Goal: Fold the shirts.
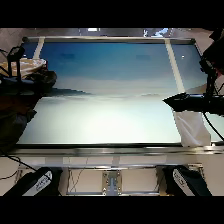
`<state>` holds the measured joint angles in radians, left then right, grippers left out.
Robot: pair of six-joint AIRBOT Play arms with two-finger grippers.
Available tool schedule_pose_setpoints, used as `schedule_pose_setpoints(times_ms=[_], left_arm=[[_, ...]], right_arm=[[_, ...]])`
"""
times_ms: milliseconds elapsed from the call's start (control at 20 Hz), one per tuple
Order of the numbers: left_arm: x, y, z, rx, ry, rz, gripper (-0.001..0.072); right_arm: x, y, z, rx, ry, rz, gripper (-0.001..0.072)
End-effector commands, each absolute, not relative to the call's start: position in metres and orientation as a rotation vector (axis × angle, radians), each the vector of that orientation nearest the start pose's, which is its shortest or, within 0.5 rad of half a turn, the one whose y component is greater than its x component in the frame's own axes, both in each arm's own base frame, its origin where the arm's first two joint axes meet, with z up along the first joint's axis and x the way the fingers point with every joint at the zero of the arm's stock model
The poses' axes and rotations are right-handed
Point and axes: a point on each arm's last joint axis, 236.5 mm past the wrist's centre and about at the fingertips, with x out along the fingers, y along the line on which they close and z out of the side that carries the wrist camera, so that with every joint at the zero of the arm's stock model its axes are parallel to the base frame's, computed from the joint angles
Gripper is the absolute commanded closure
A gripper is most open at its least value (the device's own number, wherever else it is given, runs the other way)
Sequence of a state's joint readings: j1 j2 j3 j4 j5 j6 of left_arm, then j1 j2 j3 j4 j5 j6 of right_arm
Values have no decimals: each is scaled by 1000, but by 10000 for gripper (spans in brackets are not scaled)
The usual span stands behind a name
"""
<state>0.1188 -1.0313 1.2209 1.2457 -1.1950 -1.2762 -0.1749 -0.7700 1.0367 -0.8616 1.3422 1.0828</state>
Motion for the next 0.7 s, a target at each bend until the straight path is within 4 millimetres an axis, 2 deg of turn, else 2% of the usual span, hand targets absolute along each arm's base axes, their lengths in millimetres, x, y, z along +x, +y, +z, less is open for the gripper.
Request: schedule_pose_setpoints(times_ms=[0,250,350,450,650], left_arm=[[374,-26,133,-49,946,-248,693],[374,-26,133,-49,946,-248,693],[374,-26,133,-49,946,-248,693],[374,-26,133,-50,946,-248,693],[374,-26,133,-49,946,-248,693]], right_arm=[[291,101,170,155,838,596,701],[293,100,170,131,826,597,702],[311,90,178,12,719,579,702],[327,82,189,10,649,527,701],[339,75,198,11,591,484,701]])
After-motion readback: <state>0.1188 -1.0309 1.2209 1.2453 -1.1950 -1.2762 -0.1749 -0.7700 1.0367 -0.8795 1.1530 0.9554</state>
